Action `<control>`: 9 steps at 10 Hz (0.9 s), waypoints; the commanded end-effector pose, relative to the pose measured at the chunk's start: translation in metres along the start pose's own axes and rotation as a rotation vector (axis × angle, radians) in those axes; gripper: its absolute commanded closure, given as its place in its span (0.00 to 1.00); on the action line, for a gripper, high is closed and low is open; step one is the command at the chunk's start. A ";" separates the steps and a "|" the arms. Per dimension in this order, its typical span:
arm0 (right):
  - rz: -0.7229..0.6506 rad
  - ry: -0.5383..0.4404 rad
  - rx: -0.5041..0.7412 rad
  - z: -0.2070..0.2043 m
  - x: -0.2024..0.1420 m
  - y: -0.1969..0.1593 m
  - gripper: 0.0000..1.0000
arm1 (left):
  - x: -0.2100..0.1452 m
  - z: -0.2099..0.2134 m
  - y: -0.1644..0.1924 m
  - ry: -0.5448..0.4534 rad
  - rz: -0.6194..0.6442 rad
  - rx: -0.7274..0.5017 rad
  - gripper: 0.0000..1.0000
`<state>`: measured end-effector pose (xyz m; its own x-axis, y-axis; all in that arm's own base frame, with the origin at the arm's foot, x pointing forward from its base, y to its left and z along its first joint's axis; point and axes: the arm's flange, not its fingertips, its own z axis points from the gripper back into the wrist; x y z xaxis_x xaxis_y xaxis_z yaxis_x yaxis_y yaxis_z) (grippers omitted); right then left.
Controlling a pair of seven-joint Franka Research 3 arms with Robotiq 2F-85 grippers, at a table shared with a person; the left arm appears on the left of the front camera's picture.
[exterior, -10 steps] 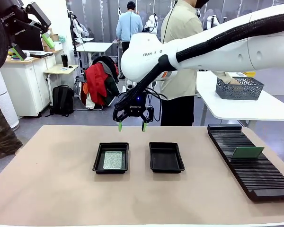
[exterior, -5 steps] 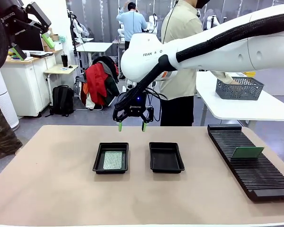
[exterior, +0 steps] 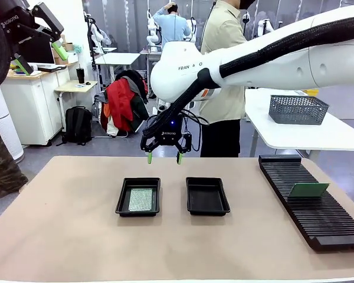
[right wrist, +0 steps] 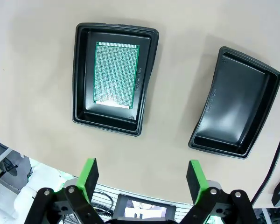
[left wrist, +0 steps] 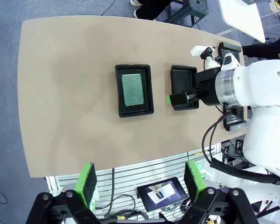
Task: Inspect and transfer BCBs to ESD trays.
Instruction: Pick up the ESD tray and place it on the left side of the table.
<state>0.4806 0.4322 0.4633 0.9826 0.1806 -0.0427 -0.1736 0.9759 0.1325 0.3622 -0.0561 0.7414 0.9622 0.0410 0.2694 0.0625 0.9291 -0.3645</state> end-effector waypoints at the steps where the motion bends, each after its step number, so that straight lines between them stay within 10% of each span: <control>1: 0.007 -0.001 0.010 -0.002 -0.003 0.000 0.00 | -0.001 -0.001 0.001 0.000 0.001 0.000 0.00; 9: -0.039 -0.094 0.206 0.021 -0.032 -0.051 0.00 | 0.006 -0.051 -0.015 0.018 0.054 0.034 0.00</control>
<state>0.4777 0.4009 0.4890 0.9936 0.1122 0.0134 -0.1118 0.9586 0.2619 0.3808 -0.0803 0.7165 0.9710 0.0468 0.2344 0.0406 0.9340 -0.3548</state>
